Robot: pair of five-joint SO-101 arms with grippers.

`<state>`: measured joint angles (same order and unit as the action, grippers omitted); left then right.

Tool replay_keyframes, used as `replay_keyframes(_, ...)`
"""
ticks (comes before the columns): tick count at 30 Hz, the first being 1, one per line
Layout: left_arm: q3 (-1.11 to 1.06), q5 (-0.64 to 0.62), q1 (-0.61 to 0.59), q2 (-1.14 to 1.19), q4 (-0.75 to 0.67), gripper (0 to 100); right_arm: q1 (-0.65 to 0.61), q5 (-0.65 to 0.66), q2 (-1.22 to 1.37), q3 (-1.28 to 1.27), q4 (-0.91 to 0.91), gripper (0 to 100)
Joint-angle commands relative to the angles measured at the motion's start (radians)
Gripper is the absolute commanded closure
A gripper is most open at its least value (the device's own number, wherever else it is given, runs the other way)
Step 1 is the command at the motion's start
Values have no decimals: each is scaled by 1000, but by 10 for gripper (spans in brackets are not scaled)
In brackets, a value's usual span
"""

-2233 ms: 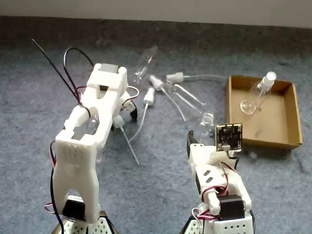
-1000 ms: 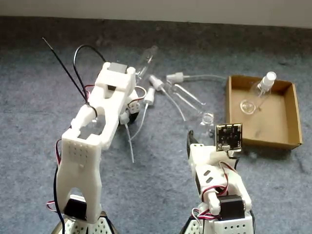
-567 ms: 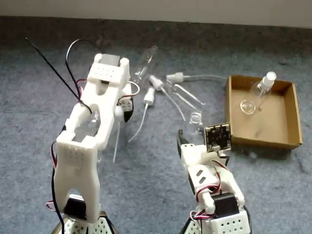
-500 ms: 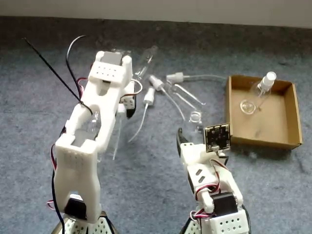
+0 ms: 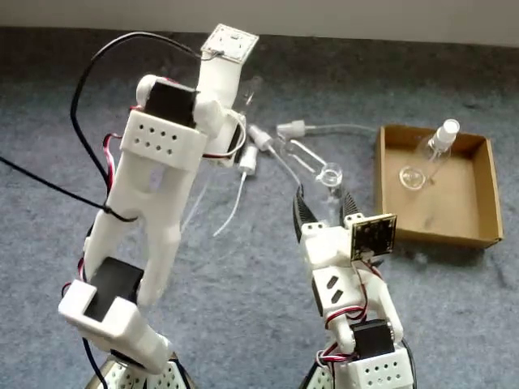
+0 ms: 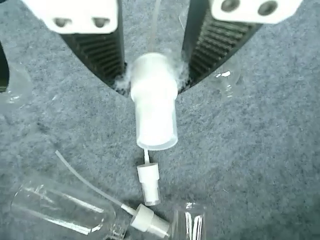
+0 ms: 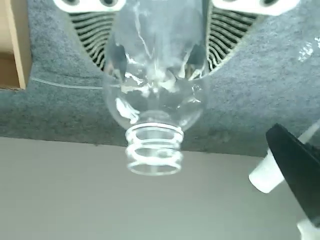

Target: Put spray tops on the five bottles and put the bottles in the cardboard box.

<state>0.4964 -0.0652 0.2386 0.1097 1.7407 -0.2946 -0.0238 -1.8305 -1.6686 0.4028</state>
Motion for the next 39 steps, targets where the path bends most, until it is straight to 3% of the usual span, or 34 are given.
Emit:
replay_keyframes(1, 39, 8, 21, -160, -80, 960, -16, 9, -10, -124, -42, 935)
replay_keyframes(6, 33, 11, 31, -289, -215, 995, -16, 9, -10, -124, -42, 935)
replay_keyframes(11, 33, 11, 91, -378, -235, 995, -18, 9, -10, -124, -42, 935)
replay_keyframes(16, 39, 11, 197, -403, -233, 995, -104, 14, -10, -124, -42, 935)
replay_keyframes(21, 41, 6, 228, -430, -239, 995, -202, 229, -10, -124, -42, 935)
replay_keyframes(25, 33, 3, 228, -522, -350, 995, -257, 350, -10, -124, -42, 936)
replay_keyframes(30, 31, 0, 228, -631, -479, 995, -252, 253, -10, -124, -42, 936)
replay_keyframes(35, -33, -172, 219, -684, -575, 995, -252, 207, -10, -124, -39, 936)
replay_keyframes(39, -188, -184, 219, -727, -675, 995, -251, 164, -10, -124, -38, 936)
